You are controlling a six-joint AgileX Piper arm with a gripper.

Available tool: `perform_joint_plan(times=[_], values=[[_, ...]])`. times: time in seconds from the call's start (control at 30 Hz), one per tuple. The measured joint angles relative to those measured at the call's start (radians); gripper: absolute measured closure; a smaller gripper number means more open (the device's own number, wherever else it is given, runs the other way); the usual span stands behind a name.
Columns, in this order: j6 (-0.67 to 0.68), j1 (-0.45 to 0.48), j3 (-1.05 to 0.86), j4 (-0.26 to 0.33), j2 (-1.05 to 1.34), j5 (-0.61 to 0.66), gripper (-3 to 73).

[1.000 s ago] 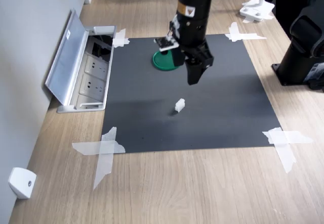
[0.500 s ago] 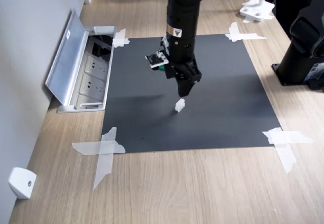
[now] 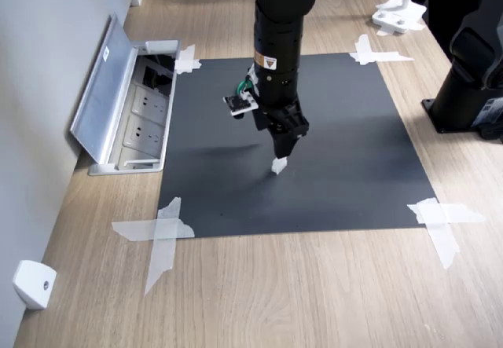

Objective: Grasp a white terminal and put it on the green lid.

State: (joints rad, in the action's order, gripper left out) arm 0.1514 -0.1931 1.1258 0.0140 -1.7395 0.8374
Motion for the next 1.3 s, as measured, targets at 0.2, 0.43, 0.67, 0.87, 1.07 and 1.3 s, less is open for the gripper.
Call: perform_joint_plan(times=[0.2,0.43,0.67,0.87,1.07,1.3], values=[[0.005,0.0,0.0,0.0,0.0,0.0,-3.1],[0.006,0.0,0.0,0.004,0.038,0.03,-3.1],[0.006,0.0,0.0,0.006,0.066,0.053,-3.1],[0.003,-0.018,0.0,0.006,0.066,0.056,-3.1],[-0.065,-0.079,0.0,0.006,0.066,0.045,-2.7],[-0.082,-0.083,0.0,0.003,0.064,0.042,-2.7]])
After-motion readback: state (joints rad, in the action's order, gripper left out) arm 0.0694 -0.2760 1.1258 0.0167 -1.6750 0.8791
